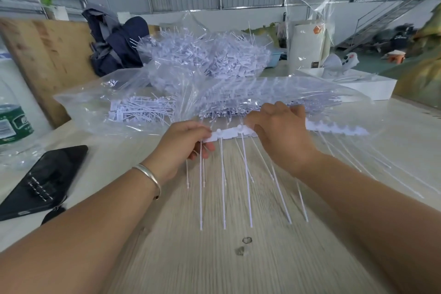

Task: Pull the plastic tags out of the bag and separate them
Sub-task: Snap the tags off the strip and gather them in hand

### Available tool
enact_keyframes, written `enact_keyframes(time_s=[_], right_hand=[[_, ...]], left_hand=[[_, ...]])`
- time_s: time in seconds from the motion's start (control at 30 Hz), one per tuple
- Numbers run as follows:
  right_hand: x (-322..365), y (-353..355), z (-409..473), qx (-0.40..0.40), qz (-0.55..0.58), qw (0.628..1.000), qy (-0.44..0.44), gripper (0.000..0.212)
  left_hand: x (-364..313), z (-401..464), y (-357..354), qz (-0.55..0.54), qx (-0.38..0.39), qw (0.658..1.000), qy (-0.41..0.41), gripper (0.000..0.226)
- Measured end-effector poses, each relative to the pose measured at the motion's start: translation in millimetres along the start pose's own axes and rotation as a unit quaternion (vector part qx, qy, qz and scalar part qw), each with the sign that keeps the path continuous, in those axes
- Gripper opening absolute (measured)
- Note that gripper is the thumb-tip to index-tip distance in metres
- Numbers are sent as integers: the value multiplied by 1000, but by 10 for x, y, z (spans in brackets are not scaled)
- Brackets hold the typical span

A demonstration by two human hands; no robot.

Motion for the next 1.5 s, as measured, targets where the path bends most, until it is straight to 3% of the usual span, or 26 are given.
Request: enact_keyframes(time_s=[0.1,0.2,0.47,0.53,0.63,0.83,1.07,1.23,1.33,1.5], right_hand=[[-81,-165,-18,130,112,985,-24,21],[-130,-281,-42,190,195,960,-66,35],[-216,-265,-27,172,341,914,-135,30],[-205,-267,-37,187,350,908,-137,31],[-175,-276,-56,207,339,907,-143,29],[-194,-275,-65,201,369,896,-145,33],[-227,-308,-59,185,406,882,-155,42],[-277,-318,-70,191,445,851,-204,52],[-245,-314,-68,189,421,869,-180,61],[-181,-344,-57,198,418,872,-160,58]], left_hand=[[-37,-17,-9,-23,17,1000,-1,21],[-87,-28,-44,-47,34,998,-16,31],[-47,-43,-87,-172,52,980,81,22],[-49,-48,-121,-228,59,967,99,8],[-39,-56,-150,-268,69,955,102,6],[-8,-51,-163,-262,83,956,101,12],[17,-47,-173,-250,101,958,100,38],[95,-45,-159,-168,74,976,114,34],[101,-33,-150,-172,62,977,106,18],[25,-51,-221,-216,108,967,83,25]])
Point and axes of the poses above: each hand's wrist, its own z-axis towards the middle knuckle, its own y-axis out of the back of the hand, x = y × z, the point moved 5 cm from there along z, towards the middle knuckle, and after that the axes turned 15 degrees about -y, right-handed, at the moved point
